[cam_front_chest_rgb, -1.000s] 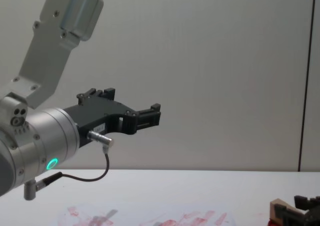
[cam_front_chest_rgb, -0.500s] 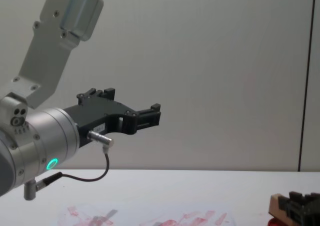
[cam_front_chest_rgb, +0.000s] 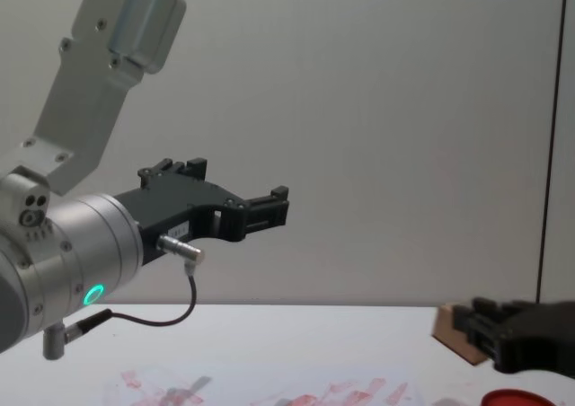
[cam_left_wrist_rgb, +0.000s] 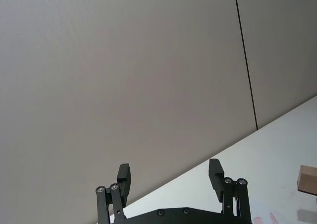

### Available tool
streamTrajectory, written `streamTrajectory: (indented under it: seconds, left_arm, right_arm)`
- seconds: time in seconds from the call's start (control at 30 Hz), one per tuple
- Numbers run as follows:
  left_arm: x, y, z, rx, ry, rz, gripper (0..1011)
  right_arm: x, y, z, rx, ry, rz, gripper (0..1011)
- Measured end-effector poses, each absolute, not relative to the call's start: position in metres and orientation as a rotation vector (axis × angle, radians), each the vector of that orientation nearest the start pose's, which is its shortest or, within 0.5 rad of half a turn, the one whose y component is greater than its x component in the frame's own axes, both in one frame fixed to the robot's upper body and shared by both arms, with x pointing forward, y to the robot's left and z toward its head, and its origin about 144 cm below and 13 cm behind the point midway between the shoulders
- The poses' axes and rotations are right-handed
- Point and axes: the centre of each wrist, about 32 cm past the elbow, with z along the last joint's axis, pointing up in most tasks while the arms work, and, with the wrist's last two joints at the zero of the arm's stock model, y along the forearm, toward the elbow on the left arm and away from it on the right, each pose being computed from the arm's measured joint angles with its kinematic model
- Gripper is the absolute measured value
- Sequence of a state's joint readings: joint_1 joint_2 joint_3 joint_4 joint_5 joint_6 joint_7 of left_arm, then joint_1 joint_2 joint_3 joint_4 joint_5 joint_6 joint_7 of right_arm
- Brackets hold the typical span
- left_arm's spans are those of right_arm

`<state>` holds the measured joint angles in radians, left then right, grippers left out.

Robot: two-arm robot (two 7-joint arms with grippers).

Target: Use the one hand to pick up the stamp and affix it onto the A4 paper.

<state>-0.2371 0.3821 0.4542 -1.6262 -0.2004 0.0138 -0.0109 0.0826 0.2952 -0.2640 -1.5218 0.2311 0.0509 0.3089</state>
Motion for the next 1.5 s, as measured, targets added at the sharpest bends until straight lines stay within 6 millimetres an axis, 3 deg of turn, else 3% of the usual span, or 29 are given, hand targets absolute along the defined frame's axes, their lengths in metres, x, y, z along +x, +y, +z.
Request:
streamTrajectory:
  seconds: [0.4,0.97,1.5]
  left_arm:
    - [0.492,0.198,1.204,0.061,-0.268,1.124,1002]
    - [0.492,0.198,1.204,0.061,-0.268,1.124,1002]
    - [0.492,0.198,1.204,0.061,-0.268,1.124,1002]
  right_arm:
    - [0.474,-0.212,1.147,-0.111,0.011,-0.948,208]
    - [0.468,-0.183,1.126,-0.163,0.026,-0.882,208]
    - [0.462,-0.169,1.108,-0.217,0.022,-0.868,208]
